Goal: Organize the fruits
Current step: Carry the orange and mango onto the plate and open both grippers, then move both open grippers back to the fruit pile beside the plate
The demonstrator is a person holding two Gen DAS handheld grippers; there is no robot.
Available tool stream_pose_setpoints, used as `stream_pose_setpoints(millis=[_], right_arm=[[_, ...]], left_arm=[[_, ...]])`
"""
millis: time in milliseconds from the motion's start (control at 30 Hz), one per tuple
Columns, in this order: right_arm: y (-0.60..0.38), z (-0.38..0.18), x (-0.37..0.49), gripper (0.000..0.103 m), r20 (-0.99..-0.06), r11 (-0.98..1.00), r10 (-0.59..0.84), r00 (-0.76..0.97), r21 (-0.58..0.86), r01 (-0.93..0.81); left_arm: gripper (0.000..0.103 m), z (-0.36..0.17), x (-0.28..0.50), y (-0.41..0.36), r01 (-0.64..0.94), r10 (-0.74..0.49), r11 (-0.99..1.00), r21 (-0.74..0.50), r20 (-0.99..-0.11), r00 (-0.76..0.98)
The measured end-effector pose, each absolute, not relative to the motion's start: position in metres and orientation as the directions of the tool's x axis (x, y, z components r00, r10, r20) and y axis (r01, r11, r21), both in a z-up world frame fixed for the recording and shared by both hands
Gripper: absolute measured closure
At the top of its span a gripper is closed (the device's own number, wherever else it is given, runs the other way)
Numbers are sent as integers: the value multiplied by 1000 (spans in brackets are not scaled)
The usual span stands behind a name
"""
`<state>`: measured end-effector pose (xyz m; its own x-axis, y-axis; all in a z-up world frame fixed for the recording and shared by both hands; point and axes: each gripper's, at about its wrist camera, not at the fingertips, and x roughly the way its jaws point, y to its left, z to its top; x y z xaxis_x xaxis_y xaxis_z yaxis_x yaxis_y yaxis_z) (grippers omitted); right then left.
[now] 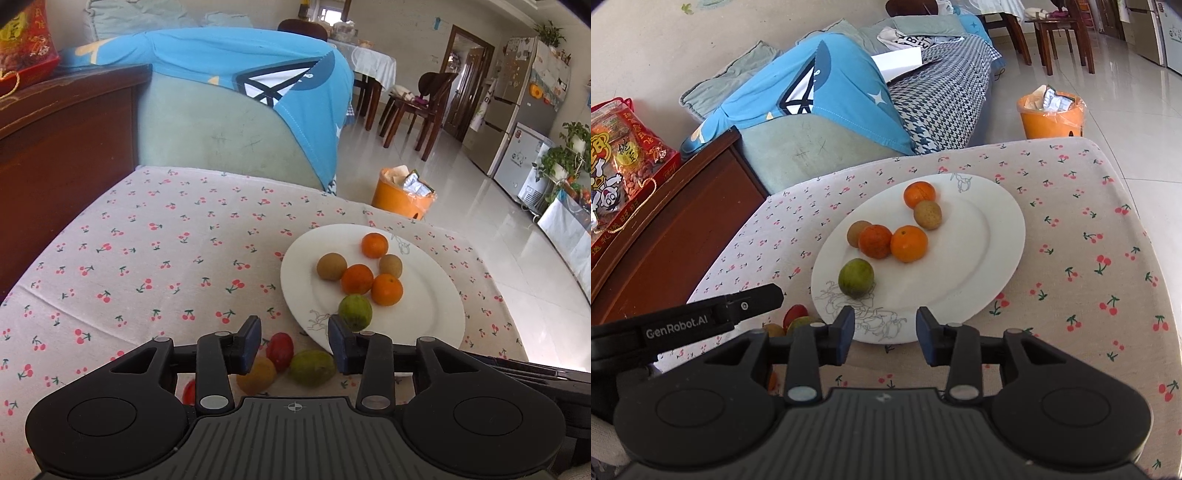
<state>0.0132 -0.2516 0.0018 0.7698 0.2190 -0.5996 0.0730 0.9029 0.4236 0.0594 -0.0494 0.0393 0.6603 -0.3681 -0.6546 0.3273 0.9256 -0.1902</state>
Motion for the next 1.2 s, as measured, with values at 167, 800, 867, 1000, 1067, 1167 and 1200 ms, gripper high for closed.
stream_pose_setpoints(millis=[167,800,867,1000,1067,1167,1200], right_arm=[[-238,5,11,64,-585,910,263,767,415,5],[-190,1,3,64,-585,914,389,712,344,-217],[-186,0,3,64,-586,909,404,702,346,-234],[-176,-2,1,64,-590,904,423,688,333,-270],[-172,-4,2,64,-593,901,430,681,329,-283],[-166,-8,4,64,-602,903,429,674,314,-294],[-164,-9,5,64,-603,902,430,672,312,-298]], left_arm=[[64,49,59,-28,290,-347,937,-197,-638,687],[61,44,37,16,176,-259,966,-191,-652,713],[61,41,34,18,163,-244,970,-182,-658,712],[59,35,28,24,137,-231,972,-190,-669,707],[59,33,25,26,127,-225,973,-192,-676,702],[59,30,24,29,113,-210,977,-183,-692,691],[59,29,24,30,109,-206,977,-182,-695,689]])
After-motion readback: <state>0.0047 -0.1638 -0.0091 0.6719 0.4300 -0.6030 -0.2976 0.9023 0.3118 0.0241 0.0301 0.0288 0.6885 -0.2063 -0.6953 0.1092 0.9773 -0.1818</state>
